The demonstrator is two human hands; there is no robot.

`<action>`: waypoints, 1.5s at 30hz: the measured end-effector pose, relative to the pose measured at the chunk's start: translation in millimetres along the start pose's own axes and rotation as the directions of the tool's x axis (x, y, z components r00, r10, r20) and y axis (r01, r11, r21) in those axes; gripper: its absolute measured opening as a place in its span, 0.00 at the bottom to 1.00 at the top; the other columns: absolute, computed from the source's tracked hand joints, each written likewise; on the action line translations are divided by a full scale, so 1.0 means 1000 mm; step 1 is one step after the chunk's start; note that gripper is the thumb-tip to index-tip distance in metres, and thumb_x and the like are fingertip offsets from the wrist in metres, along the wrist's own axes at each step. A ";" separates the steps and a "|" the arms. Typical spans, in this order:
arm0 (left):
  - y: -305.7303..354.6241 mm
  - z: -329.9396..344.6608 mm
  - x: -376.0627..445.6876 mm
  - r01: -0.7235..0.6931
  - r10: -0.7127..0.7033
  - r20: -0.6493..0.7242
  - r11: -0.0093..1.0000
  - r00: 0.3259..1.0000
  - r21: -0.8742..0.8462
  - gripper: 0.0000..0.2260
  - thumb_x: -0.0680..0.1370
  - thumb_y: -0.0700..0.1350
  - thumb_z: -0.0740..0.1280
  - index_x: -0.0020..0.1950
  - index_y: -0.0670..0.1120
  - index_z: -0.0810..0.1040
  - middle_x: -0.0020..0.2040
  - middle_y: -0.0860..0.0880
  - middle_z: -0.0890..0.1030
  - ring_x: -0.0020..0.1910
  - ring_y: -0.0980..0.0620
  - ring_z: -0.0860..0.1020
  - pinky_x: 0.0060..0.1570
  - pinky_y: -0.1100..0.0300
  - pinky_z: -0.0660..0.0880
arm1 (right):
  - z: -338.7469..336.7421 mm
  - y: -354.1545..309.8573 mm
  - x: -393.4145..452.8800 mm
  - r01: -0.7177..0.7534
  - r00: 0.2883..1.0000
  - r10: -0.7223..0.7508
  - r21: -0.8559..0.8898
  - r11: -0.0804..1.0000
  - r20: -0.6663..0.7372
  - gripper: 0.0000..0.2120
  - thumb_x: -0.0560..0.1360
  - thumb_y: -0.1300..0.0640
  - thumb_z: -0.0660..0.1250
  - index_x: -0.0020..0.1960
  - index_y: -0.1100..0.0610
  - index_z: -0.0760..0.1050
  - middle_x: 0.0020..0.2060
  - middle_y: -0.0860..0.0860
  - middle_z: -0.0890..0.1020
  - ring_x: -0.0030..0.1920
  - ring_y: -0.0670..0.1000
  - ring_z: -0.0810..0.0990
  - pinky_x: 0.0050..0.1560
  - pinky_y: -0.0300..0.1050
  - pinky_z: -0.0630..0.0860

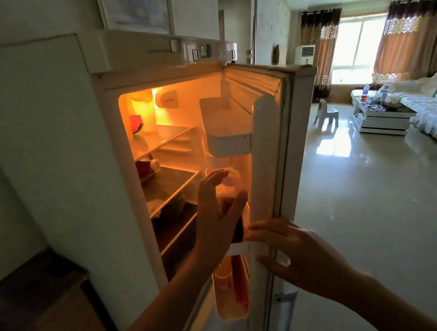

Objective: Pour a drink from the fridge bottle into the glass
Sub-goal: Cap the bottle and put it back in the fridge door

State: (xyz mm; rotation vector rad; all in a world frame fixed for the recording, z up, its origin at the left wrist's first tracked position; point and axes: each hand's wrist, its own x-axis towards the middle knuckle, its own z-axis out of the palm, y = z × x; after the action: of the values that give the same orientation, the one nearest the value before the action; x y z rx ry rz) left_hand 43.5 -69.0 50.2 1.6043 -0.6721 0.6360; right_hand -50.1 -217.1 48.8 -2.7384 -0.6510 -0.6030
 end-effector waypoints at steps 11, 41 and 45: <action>0.074 0.053 -0.025 -0.082 0.084 0.018 0.858 0.996 0.507 0.39 0.69 0.56 0.74 0.72 0.53 0.54 0.72 0.47 0.67 0.71 0.51 0.64 0.68 0.50 0.65 | 0.010 0.058 -0.040 0.008 0.933 0.088 0.264 0.965 -0.348 0.22 0.69 0.52 0.70 0.61 0.51 0.70 0.53 0.48 0.78 0.48 0.45 0.80 0.43 0.43 0.81; -0.022 -0.079 -0.044 0.017 0.227 -0.066 0.210 0.972 0.977 0.33 0.72 0.55 0.69 0.74 0.49 0.62 0.74 0.52 0.65 0.66 0.51 0.67 0.58 0.53 0.69 | 0.165 -0.005 0.056 -0.042 0.881 -0.042 0.166 0.985 0.471 0.05 0.74 0.54 0.64 0.43 0.51 0.79 0.41 0.45 0.80 0.40 0.42 0.75 0.42 0.34 0.72; -0.037 -0.093 -0.040 0.044 0.287 -0.094 0.176 0.953 0.983 0.29 0.74 0.56 0.68 0.72 0.50 0.67 0.71 0.54 0.69 0.61 0.51 0.68 0.53 0.55 0.68 | 0.175 -0.016 0.068 -0.093 0.894 0.000 0.184 0.978 0.449 0.04 0.73 0.54 0.66 0.43 0.51 0.79 0.41 0.44 0.79 0.41 0.43 0.76 0.43 0.37 0.75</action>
State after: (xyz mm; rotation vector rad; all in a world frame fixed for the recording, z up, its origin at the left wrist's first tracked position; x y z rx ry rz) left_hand 40.5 30.3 8.4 2.6121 -0.0682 1.6367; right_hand 56.1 -119.0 -71.7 -2.6979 -0.6947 0.1164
